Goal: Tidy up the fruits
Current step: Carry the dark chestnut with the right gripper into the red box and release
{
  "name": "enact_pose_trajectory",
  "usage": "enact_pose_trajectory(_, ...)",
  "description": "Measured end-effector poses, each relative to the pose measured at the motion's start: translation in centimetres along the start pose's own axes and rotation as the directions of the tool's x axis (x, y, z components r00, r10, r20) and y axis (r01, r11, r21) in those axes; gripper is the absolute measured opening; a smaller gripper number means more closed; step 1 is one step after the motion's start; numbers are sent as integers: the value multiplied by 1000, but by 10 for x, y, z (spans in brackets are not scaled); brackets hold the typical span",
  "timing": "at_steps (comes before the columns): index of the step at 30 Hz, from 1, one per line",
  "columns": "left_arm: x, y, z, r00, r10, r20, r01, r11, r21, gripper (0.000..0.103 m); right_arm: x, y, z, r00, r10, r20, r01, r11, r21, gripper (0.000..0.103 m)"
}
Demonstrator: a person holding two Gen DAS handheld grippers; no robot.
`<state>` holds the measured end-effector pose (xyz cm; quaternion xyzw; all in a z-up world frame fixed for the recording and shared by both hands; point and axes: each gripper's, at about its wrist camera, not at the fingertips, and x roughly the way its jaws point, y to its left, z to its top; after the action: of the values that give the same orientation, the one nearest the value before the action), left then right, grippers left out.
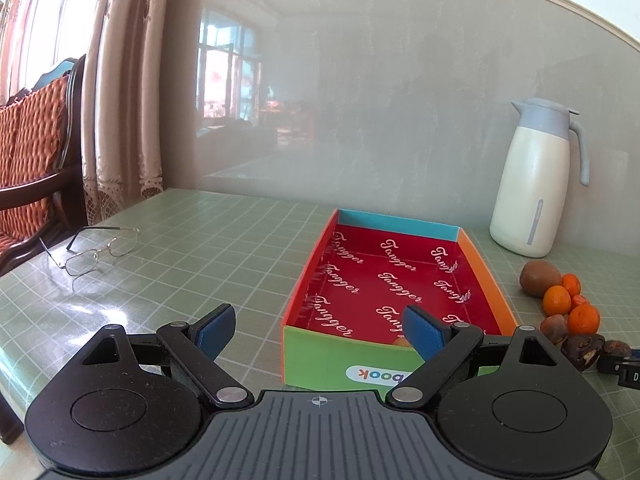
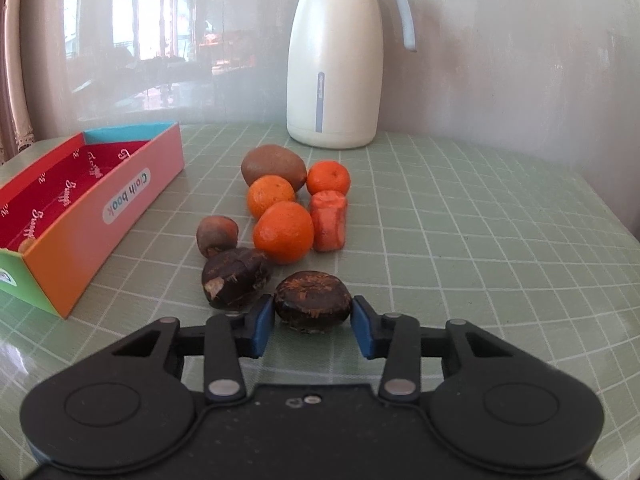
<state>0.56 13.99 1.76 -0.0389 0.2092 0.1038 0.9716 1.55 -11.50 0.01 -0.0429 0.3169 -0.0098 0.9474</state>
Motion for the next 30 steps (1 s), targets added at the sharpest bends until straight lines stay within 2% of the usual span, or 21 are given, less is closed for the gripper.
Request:
enact_pose_trajectory(8, 0, 5, 0, 1000, 8, 0, -8, 1000, -4, 90, -20, 13, 8, 997, 21, 73, -20, 1000, -21, 40)
enact_pose_trajectory(13, -1, 13, -1, 1000, 20, 0, -20, 1000, -14, 90, -23, 24, 12, 995, 46, 87, -44, 999, -25, 40)
enact_pose_trajectory(21, 1, 30, -2, 999, 46, -5, -46, 999, -27, 90, -32, 56, 23, 981, 123, 148, -114, 991, -68, 40)
enact_pose_trajectory(30, 1, 40, -2, 998, 58, -3, -58, 998, -34, 90, -36, 105, 33, 957, 239, 166, -221, 968, -120, 40)
